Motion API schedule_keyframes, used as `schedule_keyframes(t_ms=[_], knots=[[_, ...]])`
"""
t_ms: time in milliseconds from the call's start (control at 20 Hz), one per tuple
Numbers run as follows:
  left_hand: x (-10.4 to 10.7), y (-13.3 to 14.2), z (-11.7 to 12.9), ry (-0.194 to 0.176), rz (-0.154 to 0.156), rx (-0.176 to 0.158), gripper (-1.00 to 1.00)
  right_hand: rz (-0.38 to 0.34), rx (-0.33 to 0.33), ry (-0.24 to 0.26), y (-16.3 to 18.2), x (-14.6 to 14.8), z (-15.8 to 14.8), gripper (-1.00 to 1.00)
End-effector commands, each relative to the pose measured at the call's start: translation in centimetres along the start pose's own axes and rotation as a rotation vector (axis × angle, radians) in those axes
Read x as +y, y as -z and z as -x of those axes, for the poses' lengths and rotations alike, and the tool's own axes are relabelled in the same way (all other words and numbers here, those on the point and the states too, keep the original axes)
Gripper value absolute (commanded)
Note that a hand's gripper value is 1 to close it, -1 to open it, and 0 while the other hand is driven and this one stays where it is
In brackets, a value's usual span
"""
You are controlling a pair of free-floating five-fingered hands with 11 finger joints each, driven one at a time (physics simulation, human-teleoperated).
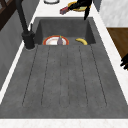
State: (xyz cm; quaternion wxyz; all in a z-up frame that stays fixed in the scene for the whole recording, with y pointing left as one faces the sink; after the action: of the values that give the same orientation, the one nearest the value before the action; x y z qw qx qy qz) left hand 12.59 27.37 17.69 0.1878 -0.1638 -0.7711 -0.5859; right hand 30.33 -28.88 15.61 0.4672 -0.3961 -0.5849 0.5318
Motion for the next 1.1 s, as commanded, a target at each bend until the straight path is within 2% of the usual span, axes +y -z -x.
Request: schedule_keyframes(t_ms=[0, 200, 800, 1050], knots=[[0.0, 0.0, 0.0, 0.000, 0.000, 0.000, 0.00, 0.076, -0.009, -0.052, 2.9, 0.5, -1.4, -1.00], [0.0, 0.0, 0.0, 0.000, 0.000, 0.000, 0.00, 0.126, -0.010, -0.072, 6.0, 1.0, -3.0, -1.00], [0.0, 0.0, 0.0, 0.000, 0.000, 0.000, 0.00, 0.211, -0.011, -0.115, 16.0, 3.0, -8.2, -1.00], [0.0, 0.0, 0.0, 0.000, 0.000, 0.000, 0.00, 0.217, -0.010, -0.127, 20.5, 4.3, -9.9, -1.00]])
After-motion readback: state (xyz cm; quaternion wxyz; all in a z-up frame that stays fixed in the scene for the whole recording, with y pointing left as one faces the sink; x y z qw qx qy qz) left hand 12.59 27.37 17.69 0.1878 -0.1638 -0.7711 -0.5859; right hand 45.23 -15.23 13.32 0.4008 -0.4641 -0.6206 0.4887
